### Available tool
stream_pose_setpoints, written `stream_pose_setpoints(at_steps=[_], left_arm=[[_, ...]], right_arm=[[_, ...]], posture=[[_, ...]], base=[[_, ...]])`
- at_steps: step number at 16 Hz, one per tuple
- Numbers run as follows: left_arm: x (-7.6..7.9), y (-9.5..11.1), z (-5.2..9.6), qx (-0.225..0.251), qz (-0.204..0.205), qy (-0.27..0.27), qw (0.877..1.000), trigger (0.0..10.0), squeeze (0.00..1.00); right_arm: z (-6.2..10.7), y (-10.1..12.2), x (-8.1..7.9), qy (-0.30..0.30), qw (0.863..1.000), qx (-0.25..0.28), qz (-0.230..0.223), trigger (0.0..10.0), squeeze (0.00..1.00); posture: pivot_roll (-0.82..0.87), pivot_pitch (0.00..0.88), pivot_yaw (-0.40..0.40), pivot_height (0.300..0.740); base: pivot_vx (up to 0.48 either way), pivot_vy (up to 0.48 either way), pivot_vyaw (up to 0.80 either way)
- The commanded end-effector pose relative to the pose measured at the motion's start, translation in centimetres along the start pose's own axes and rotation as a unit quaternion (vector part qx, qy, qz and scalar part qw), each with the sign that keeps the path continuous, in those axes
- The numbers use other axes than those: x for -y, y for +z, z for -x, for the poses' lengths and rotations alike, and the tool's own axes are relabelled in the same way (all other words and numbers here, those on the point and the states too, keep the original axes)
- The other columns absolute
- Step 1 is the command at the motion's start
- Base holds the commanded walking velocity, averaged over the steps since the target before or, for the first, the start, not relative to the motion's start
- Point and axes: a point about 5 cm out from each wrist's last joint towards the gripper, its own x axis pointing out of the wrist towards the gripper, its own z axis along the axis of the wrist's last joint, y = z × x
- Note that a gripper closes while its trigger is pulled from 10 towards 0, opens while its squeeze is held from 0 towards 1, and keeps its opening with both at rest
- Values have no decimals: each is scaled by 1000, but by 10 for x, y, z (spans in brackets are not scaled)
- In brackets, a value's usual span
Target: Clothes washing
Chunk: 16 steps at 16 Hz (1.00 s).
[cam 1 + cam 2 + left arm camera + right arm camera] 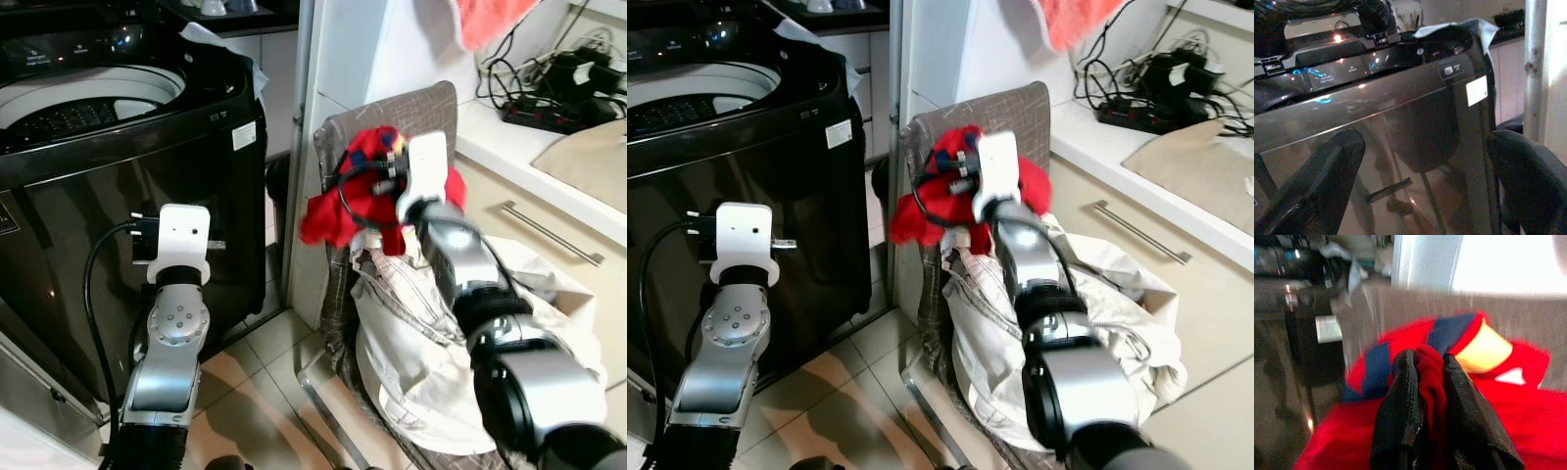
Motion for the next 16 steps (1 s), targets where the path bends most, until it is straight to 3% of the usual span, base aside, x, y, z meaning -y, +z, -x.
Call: stream_pose_setpoints(at_steps=[1,10,12,16], left_arm=[[1,5,-5,7,1,-3,1000,10000,0],[11,9,-10,8,11,-9,1000,10000,0],[10,6,-8,13,-29,-1,999,10000,0],[6,4,-6,5,14,5,1000,10000,0]], right_arm=[[2,2,4,-13,1000,10,-17,10000,0],[-4,26,9,2,999,48,8,10000,0],[-3,22,7,8,999,42,1,10000,0],[-2,17,3,14,999,36,-5,10000,0]], posture=[[68,0,-72,740],[44,0,-61,740],[47,0,-63,740],[58,0,-70,740]], base=[[0,0,0],[0,0,528],[0,0,425],[0,0,316]])
